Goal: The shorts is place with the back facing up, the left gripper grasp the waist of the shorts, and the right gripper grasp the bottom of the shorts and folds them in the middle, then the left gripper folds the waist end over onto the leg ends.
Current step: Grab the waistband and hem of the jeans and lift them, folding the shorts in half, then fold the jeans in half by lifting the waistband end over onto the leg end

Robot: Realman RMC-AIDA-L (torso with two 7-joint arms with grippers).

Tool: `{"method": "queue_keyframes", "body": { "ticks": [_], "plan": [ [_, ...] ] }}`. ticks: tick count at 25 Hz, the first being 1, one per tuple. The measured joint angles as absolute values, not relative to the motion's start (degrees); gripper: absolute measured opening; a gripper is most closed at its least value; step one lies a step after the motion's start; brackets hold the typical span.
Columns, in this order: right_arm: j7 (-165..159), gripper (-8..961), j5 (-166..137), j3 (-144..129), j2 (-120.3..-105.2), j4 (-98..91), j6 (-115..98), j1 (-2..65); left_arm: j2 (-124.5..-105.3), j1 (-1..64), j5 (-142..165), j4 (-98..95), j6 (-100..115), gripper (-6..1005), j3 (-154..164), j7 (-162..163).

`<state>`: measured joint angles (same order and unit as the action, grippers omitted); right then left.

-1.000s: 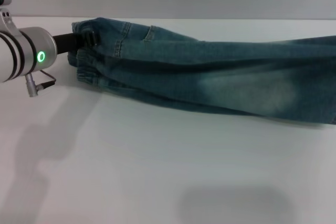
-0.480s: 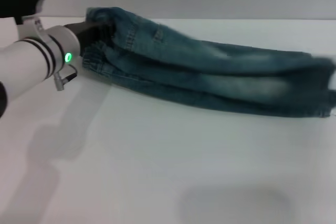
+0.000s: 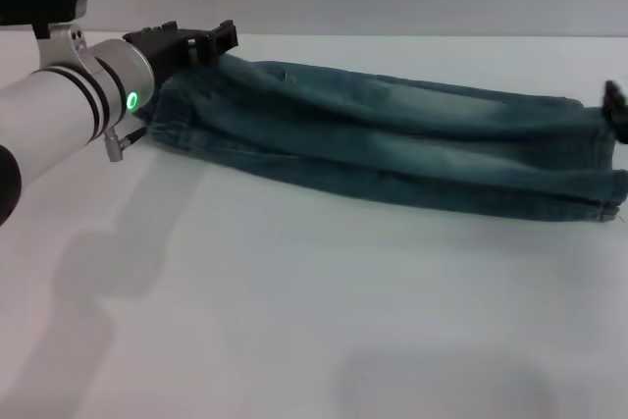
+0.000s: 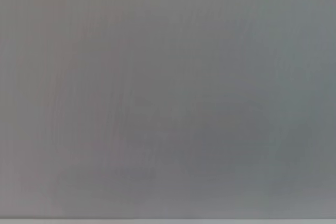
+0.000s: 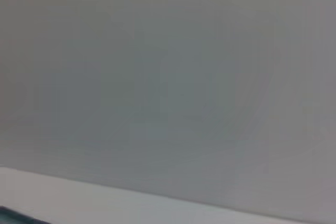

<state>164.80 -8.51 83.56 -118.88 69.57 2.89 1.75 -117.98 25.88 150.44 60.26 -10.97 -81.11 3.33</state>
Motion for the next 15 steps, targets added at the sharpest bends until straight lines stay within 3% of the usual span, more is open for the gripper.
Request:
{"method": "queue_keyframes", "body": {
  "ticks": [1,7,15],
  "plan": [
    [164.8,424,-8.5,82.7,-118.90,68.5,5.9,1.3,-117.98,25.9,150.5,60.3,-11.0,652,-81.1,3.2],
    [164.7,502,-8.2,78.6,-118.95,62.8,18.7,0.1,-117.83,26.1,151.0,61.5,-15.5,855,-82.6,2.1],
    [164.7,501,-8.2,74.6,-118.95,59.0,25.2,0.3,-117.77,26.2,151.1,60.7,-24.7,850,-87.7,-0.2]
  ]
}}
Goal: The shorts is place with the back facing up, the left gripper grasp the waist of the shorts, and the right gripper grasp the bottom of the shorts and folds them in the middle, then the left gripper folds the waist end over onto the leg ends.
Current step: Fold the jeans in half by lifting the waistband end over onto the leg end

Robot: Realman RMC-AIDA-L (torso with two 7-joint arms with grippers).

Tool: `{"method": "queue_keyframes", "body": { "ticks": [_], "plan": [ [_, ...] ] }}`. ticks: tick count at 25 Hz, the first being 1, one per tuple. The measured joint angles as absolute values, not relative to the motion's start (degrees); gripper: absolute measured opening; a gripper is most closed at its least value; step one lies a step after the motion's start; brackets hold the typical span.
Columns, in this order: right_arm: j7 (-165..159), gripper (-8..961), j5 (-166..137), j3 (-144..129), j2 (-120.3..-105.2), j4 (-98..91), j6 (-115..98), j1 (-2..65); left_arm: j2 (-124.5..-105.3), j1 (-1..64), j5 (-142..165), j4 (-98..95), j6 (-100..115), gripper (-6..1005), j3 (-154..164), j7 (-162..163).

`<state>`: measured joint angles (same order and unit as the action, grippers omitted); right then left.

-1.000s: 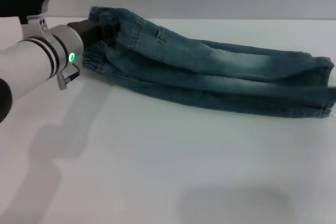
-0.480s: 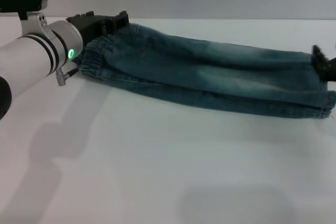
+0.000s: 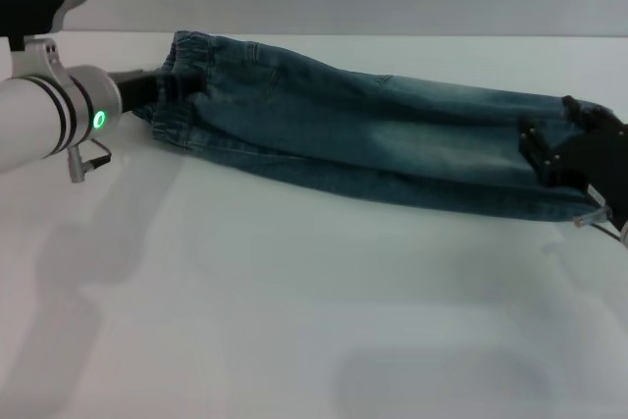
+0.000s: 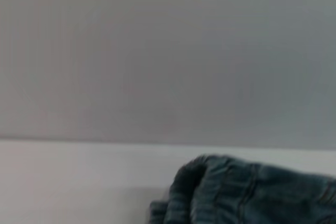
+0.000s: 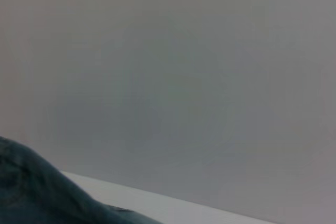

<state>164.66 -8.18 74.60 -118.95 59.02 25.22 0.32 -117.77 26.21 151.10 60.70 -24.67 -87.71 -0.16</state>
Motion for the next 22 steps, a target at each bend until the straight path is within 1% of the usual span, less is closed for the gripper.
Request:
{"method": "queue_keyframes", "body": {
  "ticks": [11,22],
  "plan": [
    [164.6,500,-8.4,71.7,-118.82,59.8,25.8,-0.2,-117.75,28.4,151.1,55.7,-27.3,850,-89.5,-0.3],
    [164.6,499,-8.5,70.8,-118.74,61.7,25.9,-1.7,-117.85,28.8,151.8,53.7,-26.1,853,-90.4,-1.1]
  ]
}}
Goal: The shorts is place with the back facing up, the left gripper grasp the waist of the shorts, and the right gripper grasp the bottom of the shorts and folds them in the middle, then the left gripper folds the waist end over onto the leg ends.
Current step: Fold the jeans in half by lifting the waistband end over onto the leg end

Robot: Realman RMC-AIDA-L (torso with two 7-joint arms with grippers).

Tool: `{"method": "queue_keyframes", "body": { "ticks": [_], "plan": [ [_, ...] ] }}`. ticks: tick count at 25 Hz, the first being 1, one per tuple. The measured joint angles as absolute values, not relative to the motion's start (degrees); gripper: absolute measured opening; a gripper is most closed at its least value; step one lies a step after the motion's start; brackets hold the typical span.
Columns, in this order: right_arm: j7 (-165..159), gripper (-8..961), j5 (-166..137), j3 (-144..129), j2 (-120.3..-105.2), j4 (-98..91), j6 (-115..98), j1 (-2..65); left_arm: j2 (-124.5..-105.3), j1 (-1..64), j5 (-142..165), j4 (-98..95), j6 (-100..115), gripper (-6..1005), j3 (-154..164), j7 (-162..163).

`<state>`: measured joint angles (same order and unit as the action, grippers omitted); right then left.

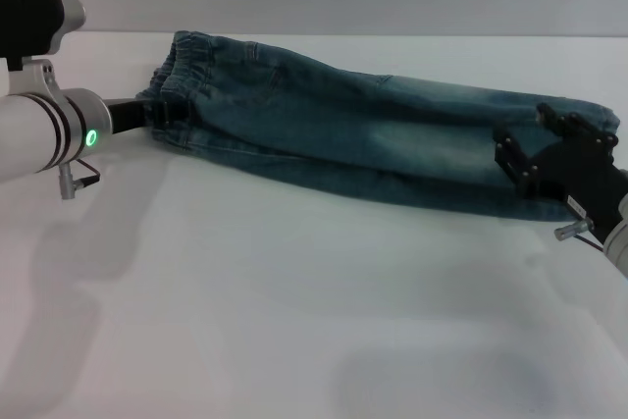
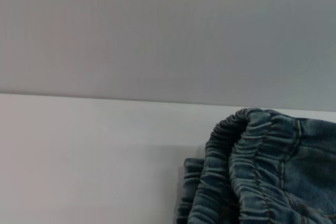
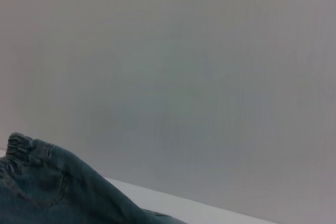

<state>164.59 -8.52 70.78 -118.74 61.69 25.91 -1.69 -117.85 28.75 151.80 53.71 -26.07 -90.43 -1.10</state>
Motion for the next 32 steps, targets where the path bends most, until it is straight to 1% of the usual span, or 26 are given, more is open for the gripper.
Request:
{"method": "queue_keyframes", "body": {
  "ticks": [7,18,29,32],
  "plan": [
    [164.5,498,-8.5,70.8,-118.73,62.5,25.8,-2.2,-117.86,29.9,151.4,51.8,-25.8,854,-91.0,-1.7],
    [164.5,497,-8.5,70.0,-118.65,63.1,25.5,-2.2,-117.95,34.3,151.3,45.8,-25.1,852,-90.8,-1.8],
    [164.5,496,-8.5,69.7,-118.65,64.0,25.5,-2.8,-117.91,34.4,151.3,45.4,-25.2,849,-90.9,-1.8],
    [164.5,496,-8.5,69.5,-118.65,64.2,25.5,-3.1,-117.98,34.4,151.3,45.3,-25.1,780,-90.9,-1.8]
  ]
}}
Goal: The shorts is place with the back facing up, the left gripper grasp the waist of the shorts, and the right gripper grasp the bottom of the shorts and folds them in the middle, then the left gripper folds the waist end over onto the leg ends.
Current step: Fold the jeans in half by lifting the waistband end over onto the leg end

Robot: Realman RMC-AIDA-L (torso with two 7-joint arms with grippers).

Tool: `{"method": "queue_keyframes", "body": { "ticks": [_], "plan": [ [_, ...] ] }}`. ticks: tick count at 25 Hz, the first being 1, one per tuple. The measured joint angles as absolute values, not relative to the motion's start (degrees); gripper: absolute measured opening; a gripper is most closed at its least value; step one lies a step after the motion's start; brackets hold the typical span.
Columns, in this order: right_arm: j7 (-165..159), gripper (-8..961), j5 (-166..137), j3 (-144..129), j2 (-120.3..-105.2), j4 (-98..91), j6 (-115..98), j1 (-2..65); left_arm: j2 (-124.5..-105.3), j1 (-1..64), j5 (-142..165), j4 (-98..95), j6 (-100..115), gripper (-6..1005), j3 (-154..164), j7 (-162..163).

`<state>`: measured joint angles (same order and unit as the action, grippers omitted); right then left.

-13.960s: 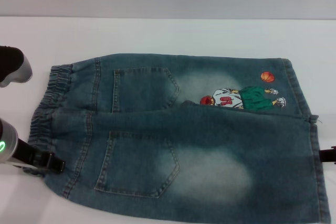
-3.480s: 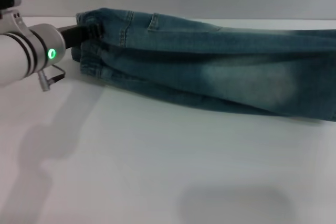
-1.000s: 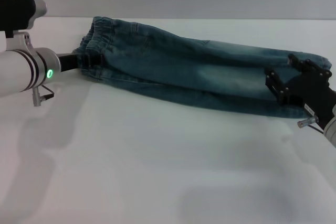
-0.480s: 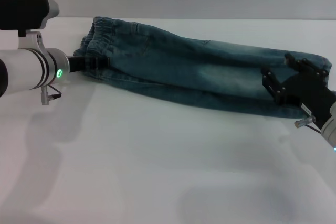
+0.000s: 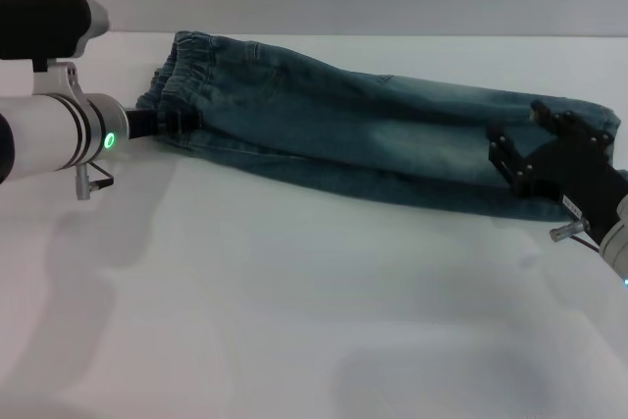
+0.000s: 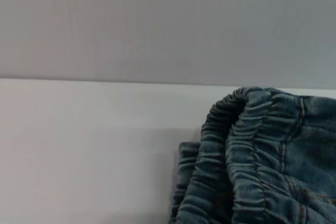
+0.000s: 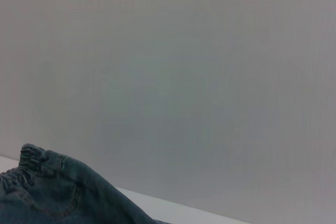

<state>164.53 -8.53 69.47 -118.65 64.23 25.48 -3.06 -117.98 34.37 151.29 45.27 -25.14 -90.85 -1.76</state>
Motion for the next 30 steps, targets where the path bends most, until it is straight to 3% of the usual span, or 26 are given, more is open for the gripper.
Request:
{"method": "queue_keyframes", "body": {
  "ticks": [19,27,30],
  "plan": [
    [164.5,494,-8.7,69.3,-118.56,66.2,25.5,-4.7,-118.19,29.3,149.4,52.2,-24.3,340,-86.9,-1.8],
    [164.5,493,-8.7,68.8,-118.56,65.8,25.6,-5.0,-118.14,26.9,148.7,57.0,-24.3,34,-85.9,-1.8],
    [164.5,493,-8.7,68.8,-118.56,65.8,25.7,-5.4,-118.16,26.6,148.6,57.9,-24.5,34,-85.2,-1.8]
  ]
}}
